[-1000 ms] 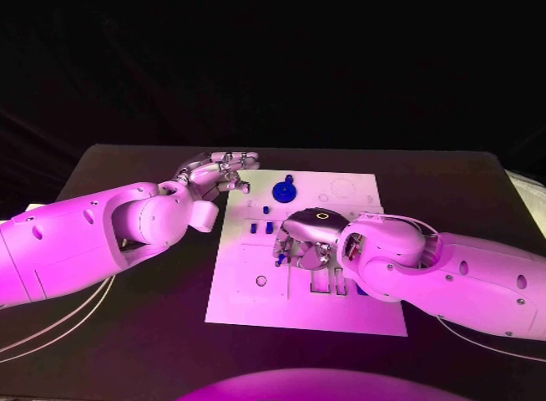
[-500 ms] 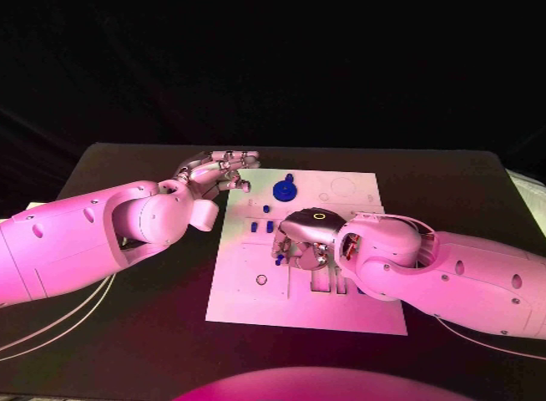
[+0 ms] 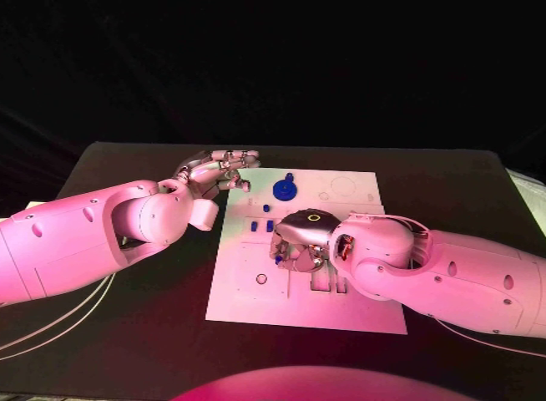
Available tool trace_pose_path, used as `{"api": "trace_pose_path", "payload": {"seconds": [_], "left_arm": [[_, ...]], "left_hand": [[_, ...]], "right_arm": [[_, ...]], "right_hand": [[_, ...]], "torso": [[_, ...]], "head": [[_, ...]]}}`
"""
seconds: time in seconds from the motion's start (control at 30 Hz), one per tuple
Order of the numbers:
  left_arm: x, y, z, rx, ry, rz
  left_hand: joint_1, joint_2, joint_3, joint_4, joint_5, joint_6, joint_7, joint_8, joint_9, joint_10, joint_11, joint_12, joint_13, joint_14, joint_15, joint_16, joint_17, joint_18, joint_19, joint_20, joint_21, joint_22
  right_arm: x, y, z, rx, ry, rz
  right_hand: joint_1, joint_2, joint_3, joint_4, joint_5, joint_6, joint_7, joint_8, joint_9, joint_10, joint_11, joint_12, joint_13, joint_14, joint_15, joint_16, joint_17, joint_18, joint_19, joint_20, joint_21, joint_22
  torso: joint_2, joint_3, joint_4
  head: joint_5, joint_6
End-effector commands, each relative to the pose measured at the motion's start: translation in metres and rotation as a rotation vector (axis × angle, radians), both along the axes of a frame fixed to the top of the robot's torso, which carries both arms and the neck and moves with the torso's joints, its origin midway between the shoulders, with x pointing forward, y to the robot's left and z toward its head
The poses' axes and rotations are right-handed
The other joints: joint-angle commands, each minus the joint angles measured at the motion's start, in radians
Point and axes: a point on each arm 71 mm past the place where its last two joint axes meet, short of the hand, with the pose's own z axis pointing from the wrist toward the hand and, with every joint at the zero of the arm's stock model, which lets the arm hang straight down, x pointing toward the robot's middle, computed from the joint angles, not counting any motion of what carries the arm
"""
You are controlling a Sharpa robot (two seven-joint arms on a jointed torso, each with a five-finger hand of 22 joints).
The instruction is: Assemble the parts on the task board
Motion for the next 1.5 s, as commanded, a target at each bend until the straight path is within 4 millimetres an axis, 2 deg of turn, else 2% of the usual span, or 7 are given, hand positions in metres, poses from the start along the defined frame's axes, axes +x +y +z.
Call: {"api": "trace_pose_path", "payload": {"seconds": [0.03, 0.27, 0.57, 0.83, 1.07, 1.17, 1.5], "left_arm": [[-0.001, -0.003, 0.001, -0.009, -0.004, -0.025], [-0.001, -0.003, 0.000, -0.004, 0.001, -0.034], [-0.001, -0.002, 0.000, -0.002, 0.003, -0.034], [-0.001, -0.001, -0.001, -0.001, 0.005, -0.035], [-0.001, -0.002, 0.000, -0.001, 0.003, -0.039], [-0.001, -0.003, 0.000, -0.001, 0.002, -0.041], [-0.001, -0.003, -0.002, -0.001, 0.004, -0.044]], "left_hand": [[0.003, 0.009, -0.003, -0.003, 0.000, -0.004, 0.001, 0.004, -0.002, -0.006, -0.001, 0.004, 0.000, -0.008, -0.003, -0.007, -0.003, 0.011, -0.005, 0.001, -0.003, -0.002], [0.003, 0.009, -0.004, -0.004, 0.000, -0.005, 0.002, 0.004, -0.002, -0.008, 0.000, 0.005, 0.000, -0.008, -0.002, -0.007, -0.004, 0.010, -0.005, 0.001, -0.004, -0.003], [0.002, 0.009, -0.005, -0.004, -0.002, -0.006, 0.002, 0.004, -0.002, -0.009, 0.000, 0.005, 0.000, -0.009, -0.002, -0.007, -0.005, 0.010, -0.005, 0.002, -0.005, -0.003], [0.002, 0.009, -0.005, -0.004, -0.002, -0.006, 0.002, 0.004, -0.002, -0.010, 0.000, 0.005, -0.001, -0.010, -0.002, -0.008, -0.007, 0.010, -0.005, 0.002, -0.005, -0.004], [0.002, 0.009, -0.005, -0.004, -0.002, -0.006, 0.002, 0.004, -0.002, -0.010, 0.000, 0.005, -0.001, -0.010, -0.002, -0.008, -0.007, 0.010, -0.005, 0.002, -0.005, -0.004], [0.002, 0.009, -0.005, -0.004, -0.002, -0.006, 0.002, 0.004, -0.002, -0.010, 0.000, 0.005, -0.001, -0.010, -0.002, -0.008, -0.007, 0.010, -0.005, 0.002, -0.005, -0.004], [0.002, 0.009, -0.005, -0.004, -0.002, -0.006, 0.002, 0.004, -0.002, -0.010, 0.000, 0.005, -0.001, -0.010, -0.002, -0.008, -0.007, 0.010, -0.005, 0.002, -0.005, -0.004]], "right_arm": [[0.001, -0.003, -0.005, -0.045, -0.005, -0.015], [0.002, -0.006, -0.002, -0.010, -0.030, -0.037], [-0.005, -0.024, 0.013, 0.088, -0.059, -0.057], [0.002, -0.073, 0.045, 0.064, -0.089, -0.160], [0.012, -0.109, 0.056, -0.021, -0.123, -0.240], [0.015, -0.119, 0.056, -0.052, -0.140, -0.257], [0.020, -0.124, 0.050, -0.089, -0.157, -0.259]], "right_hand": [[-0.011, -0.024, -0.016, 0.002, 0.008, -0.046, 0.016, -0.004, -0.013, -0.047, 0.015, -0.002, -0.001, 0.003, 0.011, 0.007, 0.003, 0.010, -0.003, 0.014, -0.011, -0.013], [-0.019, -0.046, -0.076, -0.011, 0.038, -0.137, 0.034, -0.002, -0.013, -0.156, 0.038, 0.006, 0.001, -0.002, 0.026, 0.034, 0.026, 0.027, -0.042, 0.033, -0.063, -0.090], [-0.010, -0.034, -0.102, -0.019, 0.049, -0.117, 0.034, 0.007, -0.007, -0.145, 0.034, 0.039, 0.006, -0.003, 0.026, 0.036, 0.023, 0.028, -0.038, 0.033, -0.066, -0.092], [-0.006, -0.030, -0.117, -0.021, 0.052, -0.103, 0.017, 0.006, -0.007, -0.124, 0.023, 0.066, 0.005, -0.006, 0.019, 0.030, 0.013, 0.027, -0.032, 0.027, -0.065, -0.089], [-0.004, -0.040, -0.150, -0.021, 0.044, -0.106, -0.008, 0.001, -0.010, -0.153, 0.006, 0.062, 0.000, -0.004, 0.005, 0.029, 0.009, 0.027, -0.029, 0.014, -0.068, -0.091], [-0.001, -0.041, -0.167, -0.019, 0.042, -0.107, -0.015, 0.000, -0.010, -0.167, 0.001, 0.060, 0.000, -0.003, -0.002, 0.026, 0.005, 0.027, -0.031, 0.008, -0.072, -0.095], [0.011, -0.032, -0.179, -0.017, 0.045, -0.105, -0.021, 0.002, -0.009, -0.179, -0.003, 0.061, 0.001, -0.002, -0.008, 0.020, -0.002, 0.028, -0.032, 0.000, -0.076, -0.100]], "torso": [[-0.001, -0.0003, -0.0005], [-0.001, 0.0012, -0.0002], [-0.001, 0.0010, -0.0003], [-0.001, -0.0005, -0.0021], [0.000, 0.0010, -0.0023], [0.000, 0.0024, -0.0027], [0.000, 0.0012, 0.0011]], "head": [[0.000, 0.000], [-0.002, 0.000], [-0.007, 0.005], [-0.020, 0.015], [-0.028, 0.021], [-0.030, 0.023], [-0.029, 0.024]]}}
